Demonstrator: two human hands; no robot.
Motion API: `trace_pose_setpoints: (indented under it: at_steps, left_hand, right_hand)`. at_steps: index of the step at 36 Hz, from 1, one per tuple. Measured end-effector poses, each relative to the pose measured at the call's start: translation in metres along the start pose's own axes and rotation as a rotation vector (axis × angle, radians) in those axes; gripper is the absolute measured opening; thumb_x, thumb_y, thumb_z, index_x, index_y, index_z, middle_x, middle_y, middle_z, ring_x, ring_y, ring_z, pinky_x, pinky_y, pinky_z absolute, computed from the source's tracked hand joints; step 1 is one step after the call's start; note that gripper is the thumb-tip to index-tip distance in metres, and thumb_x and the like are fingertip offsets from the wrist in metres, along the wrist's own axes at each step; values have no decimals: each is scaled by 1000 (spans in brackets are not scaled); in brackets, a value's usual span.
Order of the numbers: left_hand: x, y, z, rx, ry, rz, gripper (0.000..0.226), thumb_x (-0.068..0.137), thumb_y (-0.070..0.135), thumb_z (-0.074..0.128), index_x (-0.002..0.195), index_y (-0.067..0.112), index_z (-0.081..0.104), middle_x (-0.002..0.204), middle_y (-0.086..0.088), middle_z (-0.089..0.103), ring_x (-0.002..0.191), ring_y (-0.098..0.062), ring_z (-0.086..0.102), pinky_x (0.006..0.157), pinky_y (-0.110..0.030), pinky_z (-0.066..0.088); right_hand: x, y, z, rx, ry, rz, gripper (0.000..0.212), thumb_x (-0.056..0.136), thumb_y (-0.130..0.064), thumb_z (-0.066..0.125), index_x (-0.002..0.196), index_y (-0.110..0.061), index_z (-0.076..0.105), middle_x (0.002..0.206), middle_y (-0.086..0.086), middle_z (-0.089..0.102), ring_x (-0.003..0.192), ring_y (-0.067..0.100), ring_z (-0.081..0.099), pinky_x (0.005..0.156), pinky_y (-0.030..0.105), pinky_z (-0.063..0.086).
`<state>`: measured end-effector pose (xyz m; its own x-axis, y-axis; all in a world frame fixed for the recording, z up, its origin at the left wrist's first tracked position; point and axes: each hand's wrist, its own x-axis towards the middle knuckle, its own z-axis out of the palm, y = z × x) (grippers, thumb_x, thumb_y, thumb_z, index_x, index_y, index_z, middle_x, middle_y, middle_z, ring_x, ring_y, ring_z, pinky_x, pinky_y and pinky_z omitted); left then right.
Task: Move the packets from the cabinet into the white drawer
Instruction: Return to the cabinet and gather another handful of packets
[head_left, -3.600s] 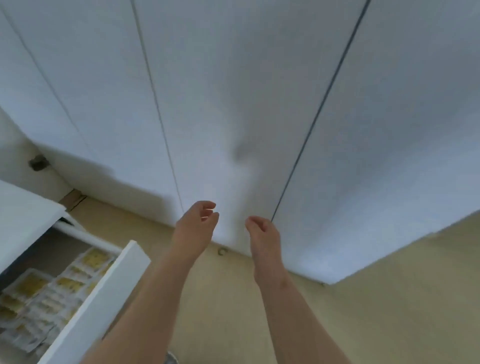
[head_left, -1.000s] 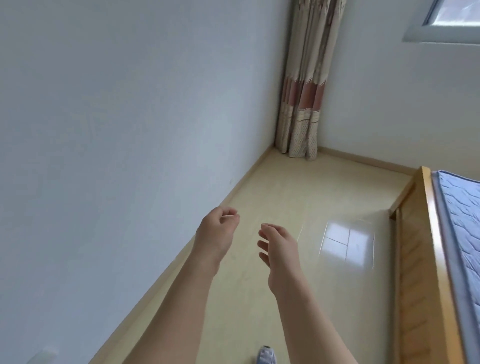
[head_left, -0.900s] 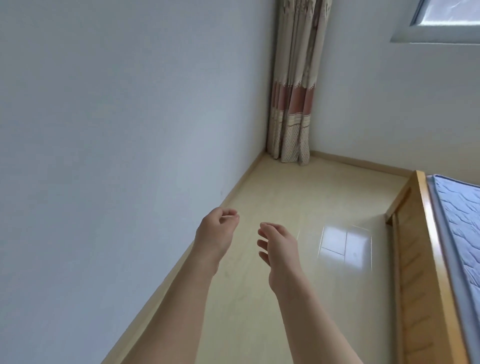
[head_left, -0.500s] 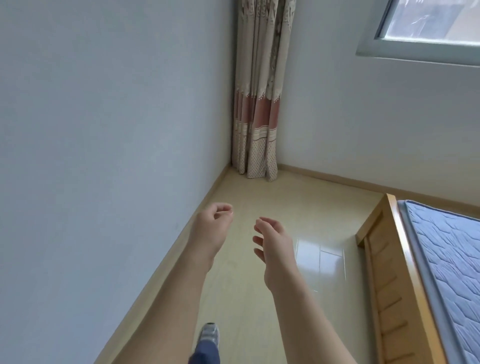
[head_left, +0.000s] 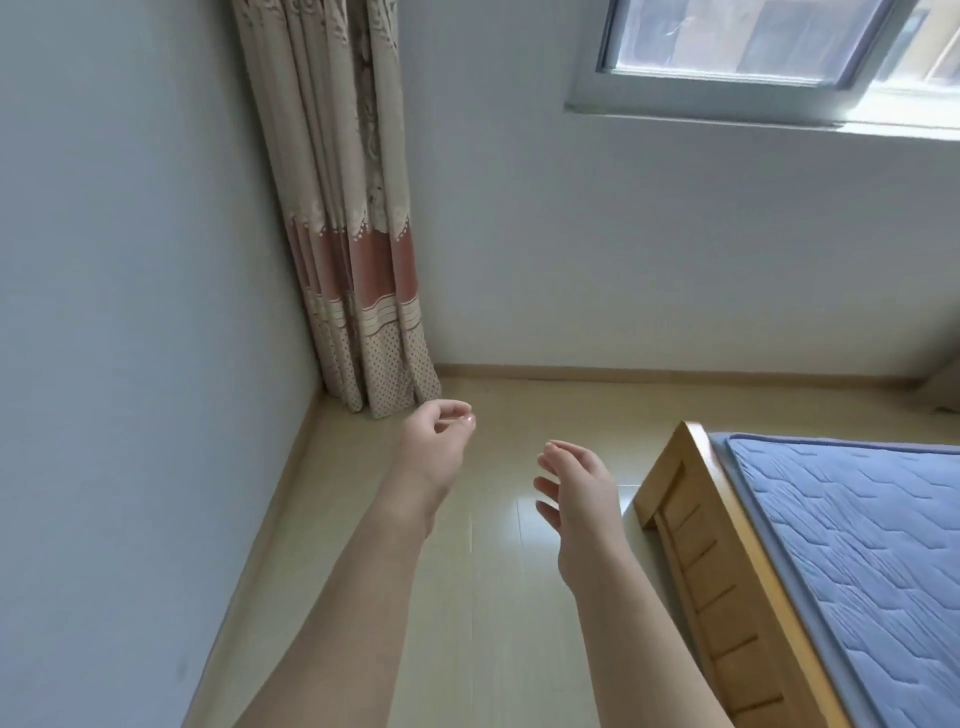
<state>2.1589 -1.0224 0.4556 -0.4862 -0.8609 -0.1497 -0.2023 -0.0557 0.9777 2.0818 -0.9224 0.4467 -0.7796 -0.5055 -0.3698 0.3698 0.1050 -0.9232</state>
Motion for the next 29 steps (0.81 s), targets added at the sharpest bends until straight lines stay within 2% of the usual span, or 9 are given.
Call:
trace_pose_setpoints:
  at_steps: [5, 9, 12, 19, 23, 26, 29]
  left_hand:
    - [101, 14, 68, 42, -82, 5, 9, 94, 16, 53, 96, 20, 60, 87, 6, 56, 89, -15, 55, 69, -25, 42]
    - [182, 40, 128, 81, -136, 12, 10, 94, 17, 53, 91, 24, 60, 96, 0, 60, 92, -17, 57, 76, -27, 42]
    - [238, 65, 169, 81, -165, 37, 8, 94, 17, 53, 93, 23, 59, 98, -1, 60, 94, -17, 57, 78, -27, 42]
    - [345, 89, 253, 52, -239, 1, 11, 95, 15, 52, 90, 23, 58, 98, -3, 60, 87, -15, 56, 69, -24, 43]
    - [417, 98, 306, 69, -311, 15, 13, 95, 17, 52, 88, 26, 58, 98, -2, 61, 86, -15, 58, 72, -27, 45]
    - [476, 108, 347, 74, -360, 32, 11, 95, 17, 51, 91, 24, 58, 96, 0, 61, 84, -15, 57, 65, -22, 43]
    - [536, 126, 390, 79, -411, 24, 10, 96, 17, 50, 94, 23, 59, 97, 0, 61, 85, -15, 57, 65, -23, 42]
  right_hand:
    - [109, -33, -8, 54, 61, 17, 13, 95, -18, 50, 86, -24, 55, 96, -1, 56, 86, 16, 52, 79, 30, 42]
    - [199, -80, -22, 76, 100, -11, 13, 95, -17, 50, 84, -23, 55, 94, 0, 56, 80, 14, 52, 66, 25, 41]
    - [261, -116, -34, 89, 144, -43, 12, 95, -17, 50, 85, -23, 55, 92, -2, 57, 75, 11, 51, 65, 24, 40]
    - [380, -162, -56, 116, 226, -10, 12, 94, -18, 51, 85, -23, 56, 92, -2, 57, 75, 11, 51, 64, 24, 39]
    - [457, -179, -68, 141, 292, -8, 12, 94, -18, 51, 85, -22, 56, 89, -2, 56, 76, 12, 51, 66, 24, 40]
    - [518, -196, -71, 158, 334, -7, 12, 94, -17, 51, 84, -21, 56, 85, -2, 56, 74, 11, 51, 65, 24, 40]
    - [579, -224, -77, 167, 376, 1, 12, 94, -17, 51, 85, -21, 56, 86, -3, 56, 76, 12, 53, 63, 24, 40]
